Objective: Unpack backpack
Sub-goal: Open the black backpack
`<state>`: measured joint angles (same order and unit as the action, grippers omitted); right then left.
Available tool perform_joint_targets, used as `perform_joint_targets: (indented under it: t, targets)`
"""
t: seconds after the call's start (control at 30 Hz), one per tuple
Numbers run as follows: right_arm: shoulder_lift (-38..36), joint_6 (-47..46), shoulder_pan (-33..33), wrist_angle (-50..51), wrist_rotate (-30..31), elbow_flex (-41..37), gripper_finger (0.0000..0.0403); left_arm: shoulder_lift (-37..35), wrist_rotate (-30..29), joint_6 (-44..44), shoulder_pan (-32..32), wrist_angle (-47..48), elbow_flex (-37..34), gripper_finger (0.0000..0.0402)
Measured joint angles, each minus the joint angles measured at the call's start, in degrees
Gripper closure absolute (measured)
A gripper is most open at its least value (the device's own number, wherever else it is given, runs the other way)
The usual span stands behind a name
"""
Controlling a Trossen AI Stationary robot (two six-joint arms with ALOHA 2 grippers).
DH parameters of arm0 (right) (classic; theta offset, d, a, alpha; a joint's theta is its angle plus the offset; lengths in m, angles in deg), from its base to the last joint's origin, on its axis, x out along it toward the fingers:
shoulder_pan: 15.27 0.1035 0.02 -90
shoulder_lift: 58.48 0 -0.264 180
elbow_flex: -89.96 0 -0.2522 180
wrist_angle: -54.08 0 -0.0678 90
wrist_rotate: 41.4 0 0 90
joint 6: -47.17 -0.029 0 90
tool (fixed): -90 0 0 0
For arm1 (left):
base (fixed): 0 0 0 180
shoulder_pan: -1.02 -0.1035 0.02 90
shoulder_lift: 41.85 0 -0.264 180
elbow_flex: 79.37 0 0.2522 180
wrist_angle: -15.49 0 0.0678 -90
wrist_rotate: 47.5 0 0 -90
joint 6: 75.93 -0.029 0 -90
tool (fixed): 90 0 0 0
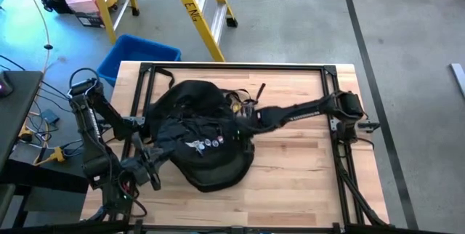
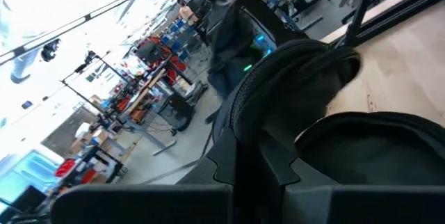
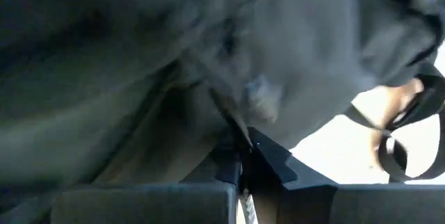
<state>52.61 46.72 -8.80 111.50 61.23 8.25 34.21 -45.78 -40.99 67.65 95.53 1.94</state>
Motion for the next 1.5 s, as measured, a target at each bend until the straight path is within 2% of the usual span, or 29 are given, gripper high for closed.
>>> perform_joint_targets:
  t: [0.13,0.27,0.33,0.47,0.63,0.8,1.0,1.13,1.2,1.37,1.5]
  targets:
    - [0.0,-3.7,5.7,0.4,1.1,0.0,0.0403,-0.3,-0.9,14.9,1.7,12.8,0.0,0.0401]
    - [0.0,-7.3,11.1,-0.2,3.6,-0.1,0.0403,-0.9,-2.1,25.8,3.4,21.7,-1.9,0.0401]
    - [0.0,-8.5,13.2,-1.4,4.6,-0.1,0.0403,-1.9,-2.2,29.7,4.5,23.2,-3.0,0.0401]
    - [0.0,-7.9,14.8,-5.1,6.9,-0.2,0.0403,-4.9,-2.3,30.5,7.3,23.2,-4.6,0.0401]
    - [0.0,-4.8,9.3,-10.4,4.8,-0.2,0.0403,-6.1,-2.0,30.5,11.0,22.1,-4.9,0.0401]
    - [0.9,-1.5,0.6,-19.1,-4.7,-0.2,0.0403,-6.0,-1.3,25.2,14.8,17.0,-5.0,0.0401]
    - [6.2,-0.6,-7.2,-31.4,-15.8,-0.2,0.0403,-5.9,-0.1,15.6,19.1,10.1,-4.2,0.0401]
    - [8.6,-1.0,-9.4,-38.2,-18.3,-0.2,0.0403,-5.9,-0.4,12.4,19.6,8.2,-4.2,0.0401]
    - [8.7,-0.6,-9.7,-39.7,-16.0,-0.2,0.0403,-6.0,-0.9,12.3,19.6,7.9,-4.2,0.0401]
    - [7.4,-0.6,-9.8,-38.2,-2.7,-0.1,0.0403,-6.0,-0.9,12.6,19.6,7.9,-4.2,0.0401]
    - [6.0,-2.1,-9.8,-32.8,1.9,0.2,0.0403,-6.0,-0.9,13.3,19.6,7.7,-4.2,0.0401]
